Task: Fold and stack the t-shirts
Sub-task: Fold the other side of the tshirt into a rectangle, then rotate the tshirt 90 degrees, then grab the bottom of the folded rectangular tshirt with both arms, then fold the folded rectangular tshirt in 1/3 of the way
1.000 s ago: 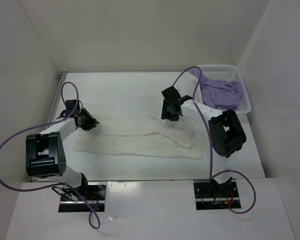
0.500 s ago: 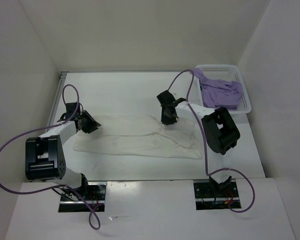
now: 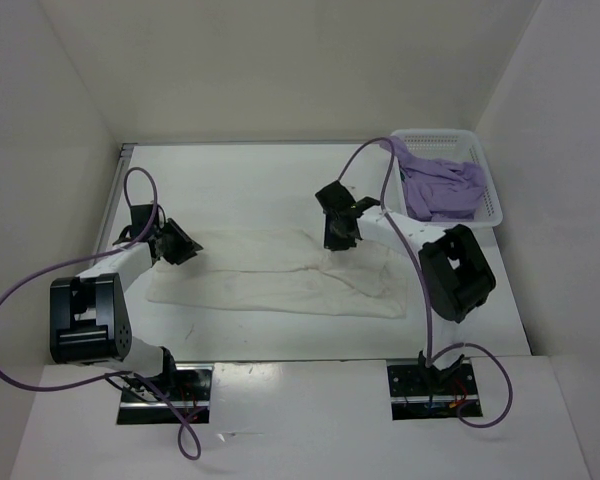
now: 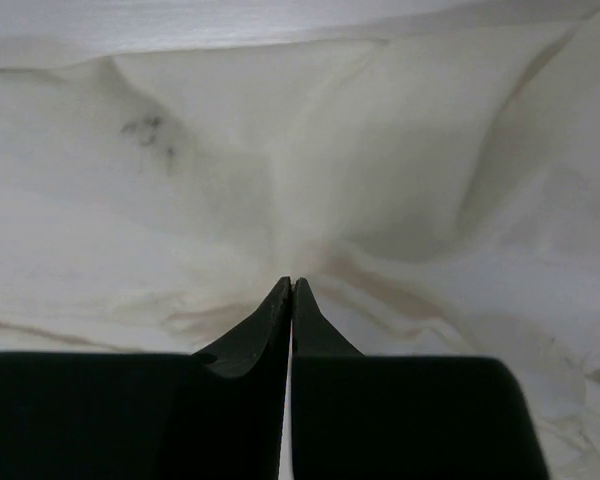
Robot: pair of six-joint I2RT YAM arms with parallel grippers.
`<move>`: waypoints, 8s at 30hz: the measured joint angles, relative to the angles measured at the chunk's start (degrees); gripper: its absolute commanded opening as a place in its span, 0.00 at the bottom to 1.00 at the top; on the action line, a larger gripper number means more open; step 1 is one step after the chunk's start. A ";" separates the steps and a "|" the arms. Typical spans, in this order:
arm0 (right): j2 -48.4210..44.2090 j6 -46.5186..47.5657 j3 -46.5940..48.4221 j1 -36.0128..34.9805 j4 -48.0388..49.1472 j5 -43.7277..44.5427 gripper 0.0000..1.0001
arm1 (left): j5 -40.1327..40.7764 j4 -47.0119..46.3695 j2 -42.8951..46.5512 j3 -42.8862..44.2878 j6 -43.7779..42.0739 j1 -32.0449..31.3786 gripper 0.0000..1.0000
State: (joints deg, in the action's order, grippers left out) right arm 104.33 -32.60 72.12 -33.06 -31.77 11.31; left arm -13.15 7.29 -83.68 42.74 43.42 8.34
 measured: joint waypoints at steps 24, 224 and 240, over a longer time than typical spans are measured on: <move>-15.63 -15.65 -14.53 -10.12 -2.23 -22.56 0.29 | -1.68 -0.11 0.44 2.43 0.28 0.00 0.38; -23.06 -16.65 -20.81 19.17 3.08 -23.61 0.00 | -7.52 23.26 -21.22 35.26 1.44 -28.68 0.00; -0.55 -5.03 -2.86 23.19 8.20 -20.26 0.41 | -3.34 13.84 -31.95 40.57 2.12 -24.15 0.38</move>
State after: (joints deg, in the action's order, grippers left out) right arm 103.79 -37.63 69.25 -9.87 -23.57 -8.95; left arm -16.49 21.12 -115.63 83.31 45.54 -15.81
